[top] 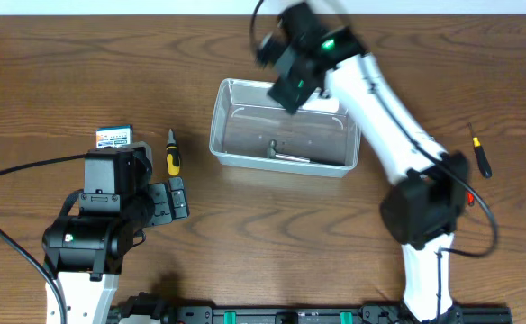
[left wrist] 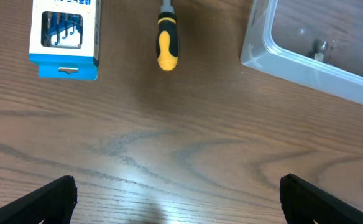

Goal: Pack container
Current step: 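Release the hammer and move the right gripper over the silver wrench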

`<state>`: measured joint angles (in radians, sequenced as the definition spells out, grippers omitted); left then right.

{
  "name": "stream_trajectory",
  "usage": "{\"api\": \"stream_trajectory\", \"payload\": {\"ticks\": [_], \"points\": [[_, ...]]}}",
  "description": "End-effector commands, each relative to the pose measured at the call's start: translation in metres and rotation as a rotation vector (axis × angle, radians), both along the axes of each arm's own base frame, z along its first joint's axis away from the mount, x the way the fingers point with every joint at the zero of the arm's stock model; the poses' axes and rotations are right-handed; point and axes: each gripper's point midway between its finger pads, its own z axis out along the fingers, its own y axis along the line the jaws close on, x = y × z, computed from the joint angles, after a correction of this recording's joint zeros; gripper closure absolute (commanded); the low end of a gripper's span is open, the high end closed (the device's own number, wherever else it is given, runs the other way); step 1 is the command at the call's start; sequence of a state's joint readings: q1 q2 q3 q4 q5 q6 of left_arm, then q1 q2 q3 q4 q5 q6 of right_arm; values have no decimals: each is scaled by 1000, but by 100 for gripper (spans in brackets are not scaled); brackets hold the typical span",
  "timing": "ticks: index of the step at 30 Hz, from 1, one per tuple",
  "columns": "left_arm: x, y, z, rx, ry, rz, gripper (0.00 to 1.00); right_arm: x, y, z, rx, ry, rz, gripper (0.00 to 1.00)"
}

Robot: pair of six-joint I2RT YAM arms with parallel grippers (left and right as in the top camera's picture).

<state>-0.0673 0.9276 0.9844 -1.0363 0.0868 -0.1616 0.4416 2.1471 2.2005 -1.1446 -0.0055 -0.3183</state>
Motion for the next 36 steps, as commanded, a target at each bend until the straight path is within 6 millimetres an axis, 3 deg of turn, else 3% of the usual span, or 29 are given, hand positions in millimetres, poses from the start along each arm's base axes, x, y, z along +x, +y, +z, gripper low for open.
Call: {"api": "stream_trajectory", "payload": {"ticks": [1, 4, 6, 9, 11, 16, 26, 30, 36], "points": [[4, 4, 9, 11, -28, 24, 2, 15, -103, 94, 111, -158, -541, 1], [6, 3, 11, 10, -39, 24, 2, -4, -175, 103, 171, -97, -837, 1], [8, 3, 12, 10, -47, 24, 2, -27, -220, 95, 176, -11, -1046, 1], [10, 3, 13, 9, -56, 24, 2, -60, -266, 77, 140, 111, -1248, 1], [11, 3, 13, 9, -61, 24, 2, -75, -282, 65, 111, 183, -1298, 1], [14, 3, 15, 8, -75, 24, 2, -94, -284, 20, 59, 358, -1253, 1], [15, 3, 16, 7, -82, 25, 2, -109, -263, -110, 58, 526, -1219, 1], [15, 3, 16, 7, -82, 25, 2, -117, -263, -144, 50, 536, -1191, 1], [15, 3, 16, 7, -82, 25, 2, -128, -262, -175, 46, 537, -1186, 1]]}}
